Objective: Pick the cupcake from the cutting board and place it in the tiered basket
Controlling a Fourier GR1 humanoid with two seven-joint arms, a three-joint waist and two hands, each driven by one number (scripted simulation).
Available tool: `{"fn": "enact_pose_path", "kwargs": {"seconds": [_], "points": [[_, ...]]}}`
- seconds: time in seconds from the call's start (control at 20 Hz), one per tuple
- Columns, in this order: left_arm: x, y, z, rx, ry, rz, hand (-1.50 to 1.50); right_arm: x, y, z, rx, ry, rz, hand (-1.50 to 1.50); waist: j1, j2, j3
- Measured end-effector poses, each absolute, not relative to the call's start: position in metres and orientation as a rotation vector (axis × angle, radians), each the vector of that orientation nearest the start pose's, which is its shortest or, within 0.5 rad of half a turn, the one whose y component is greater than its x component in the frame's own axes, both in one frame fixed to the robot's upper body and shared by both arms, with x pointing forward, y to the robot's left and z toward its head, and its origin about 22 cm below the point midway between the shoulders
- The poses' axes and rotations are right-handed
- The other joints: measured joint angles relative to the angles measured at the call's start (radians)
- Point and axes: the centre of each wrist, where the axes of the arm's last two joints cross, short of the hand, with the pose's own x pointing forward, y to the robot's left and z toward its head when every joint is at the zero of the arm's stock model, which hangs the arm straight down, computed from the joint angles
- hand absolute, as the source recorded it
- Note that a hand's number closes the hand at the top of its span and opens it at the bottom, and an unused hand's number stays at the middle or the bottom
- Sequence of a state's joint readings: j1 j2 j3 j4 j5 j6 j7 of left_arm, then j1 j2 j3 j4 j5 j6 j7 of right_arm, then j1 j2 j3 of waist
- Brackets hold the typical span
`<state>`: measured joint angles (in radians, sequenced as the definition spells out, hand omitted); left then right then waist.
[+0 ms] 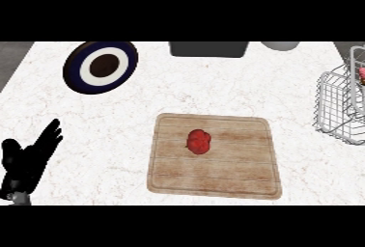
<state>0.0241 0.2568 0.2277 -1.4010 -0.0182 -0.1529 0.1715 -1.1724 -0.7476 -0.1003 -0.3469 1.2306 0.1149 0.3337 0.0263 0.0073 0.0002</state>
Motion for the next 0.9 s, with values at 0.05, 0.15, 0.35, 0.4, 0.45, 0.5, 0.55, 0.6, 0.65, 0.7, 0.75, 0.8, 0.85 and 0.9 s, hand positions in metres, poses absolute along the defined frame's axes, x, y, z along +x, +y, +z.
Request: {"fn": "enact_pose_path", "kwargs": {"seconds": [0.05, 0.15, 0.35, 0.4, 0.45, 0.5, 0.55, 0.6, 0.65, 0.7, 0.75, 0.8, 0.85, 0.9], "points": [[0.223, 0.353, -0.014, 0.269, -1.204, -0.079, 0.00, 0.432, -0.405, 0.241, -1.503, -0.646, 0.746, -1.50, -0.001, 0.000, 0.000], [0.225, 0.351, -0.011, 0.260, -1.201, -0.081, 0.00, 0.429, -0.412, 0.241, -1.487, -0.638, 0.695, -1.50, 0.000, 0.001, 0.000], [0.228, 0.351, -0.012, 0.261, -1.202, -0.080, 0.00, 0.426, -0.417, 0.246, -1.477, -0.721, 0.615, -1.50, -0.003, 0.000, 0.001], [0.226, 0.350, -0.015, 0.259, -1.200, -0.076, 0.00, 0.426, -0.416, 0.251, -1.483, -0.752, 0.595, -1.50, -0.004, 0.000, 0.001], [0.227, 0.351, -0.014, 0.264, -1.203, -0.075, 0.00, 0.427, -0.415, 0.254, -1.490, -0.792, 0.565, -1.50, -0.006, -0.001, 0.000], [0.227, 0.352, -0.015, 0.267, -1.202, -0.074, 0.00, 0.426, -0.415, 0.262, -1.502, -0.835, 0.526, -1.50, -0.008, -0.001, 0.001], [0.227, 0.352, -0.014, 0.269, -1.202, -0.075, 0.00, 0.424, -0.416, 0.268, -1.511, -0.872, 0.484, -1.50, -0.009, -0.002, 0.000], [0.229, 0.353, -0.012, 0.268, -1.205, -0.074, 0.00, 0.422, -0.419, 0.275, -1.519, -0.904, 0.436, -1.50, -0.011, -0.003, 0.000], [0.226, 0.354, -0.013, 0.268, -1.203, -0.073, 0.00, 0.420, -0.421, 0.285, -1.521, -0.930, 0.386, -1.50, -0.011, -0.004, 0.000], [0.225, 0.353, -0.013, 0.269, -1.199, -0.071, 0.00, 0.417, -0.423, 0.294, -1.524, -0.949, 0.336, -1.50, -0.013, -0.005, 0.000], [0.223, 0.351, -0.017, 0.269, -1.198, -0.073, 0.00, 0.415, -0.425, 0.300, -1.517, -0.964, 0.289, -1.50, -0.014, -0.006, 0.000], [0.220, 0.357, -0.016, 0.274, -1.194, -0.072, 0.00, 0.411, -0.430, 0.305, -1.510, -0.972, 0.238, -1.50, -0.018, -0.008, 0.000], [0.218, 0.358, -0.018, 0.274, -1.195, -0.071, 0.00, 0.408, -0.434, 0.309, -1.496, -0.975, 0.189, -1.50, -0.022, -0.009, 0.000], [0.216, 0.358, -0.019, 0.280, -1.192, -0.066, 0.00, 0.402, -0.442, 0.316, -1.479, -0.986, 0.136, -1.50, -0.026, -0.011, 0.000]]}}
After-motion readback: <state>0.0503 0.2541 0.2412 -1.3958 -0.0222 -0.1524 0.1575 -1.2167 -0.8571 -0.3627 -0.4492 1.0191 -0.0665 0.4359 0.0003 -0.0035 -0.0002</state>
